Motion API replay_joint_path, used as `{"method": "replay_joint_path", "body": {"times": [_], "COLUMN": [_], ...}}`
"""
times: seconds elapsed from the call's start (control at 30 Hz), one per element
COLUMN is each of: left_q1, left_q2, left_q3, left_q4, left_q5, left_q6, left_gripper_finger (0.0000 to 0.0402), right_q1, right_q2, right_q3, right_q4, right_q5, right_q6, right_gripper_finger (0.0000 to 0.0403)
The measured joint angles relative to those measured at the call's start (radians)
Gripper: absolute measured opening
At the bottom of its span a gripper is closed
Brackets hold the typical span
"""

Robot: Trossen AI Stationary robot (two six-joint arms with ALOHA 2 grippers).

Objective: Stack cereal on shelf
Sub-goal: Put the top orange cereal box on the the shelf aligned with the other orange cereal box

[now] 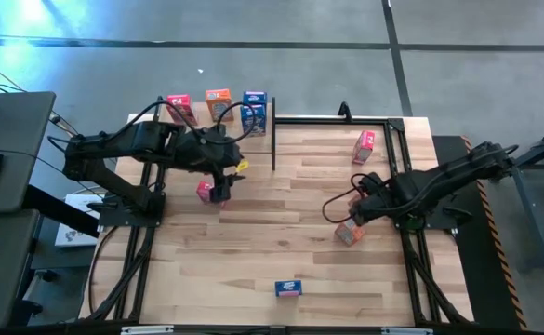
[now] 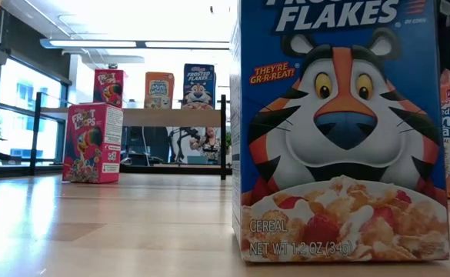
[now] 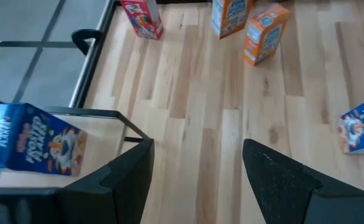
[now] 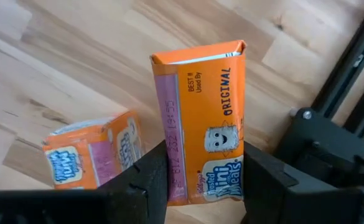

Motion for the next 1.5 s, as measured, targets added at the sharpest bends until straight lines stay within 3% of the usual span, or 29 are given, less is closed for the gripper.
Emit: {"method": "replay_joint_path", "body": {"times": [0.33,0.67,0.9,1.33,1.5], "left_q1": [0.005,0.052,0.059,0.034,0.034], "left_q2": [0.004,0.004,0.006,0.006,0.006], "left_q3": [0.0,0.0,0.0,0.0,0.0], "left_q4": [0.0,-0.008,0.017,0.023,0.023], "left_q5": [-0.005,0.044,0.044,0.056,0.126], "left_q6": [0.042,0.112,0.103,0.085,0.087], "left_gripper_finger": [0.024,0.0287,0.0293,0.0292,0.0292], "right_q1": [0.0,0.0,-0.016,-0.128,-0.15], "right_q2": [0.0,0.0,0.009,0.25,0.349], "right_q3": [0.091,0.204,0.268,0.543,0.679], "right_q4": [-0.032,-0.056,-0.012,-0.015,-0.062], "right_q5": [0.041,0.085,0.098,0.058,0.056], "right_q6": [-0.044,-0.094,-0.171,-0.512,-0.632], "right_gripper_finger": [0.0151,0.0151,0.0151,0.0151,0.0151]}}
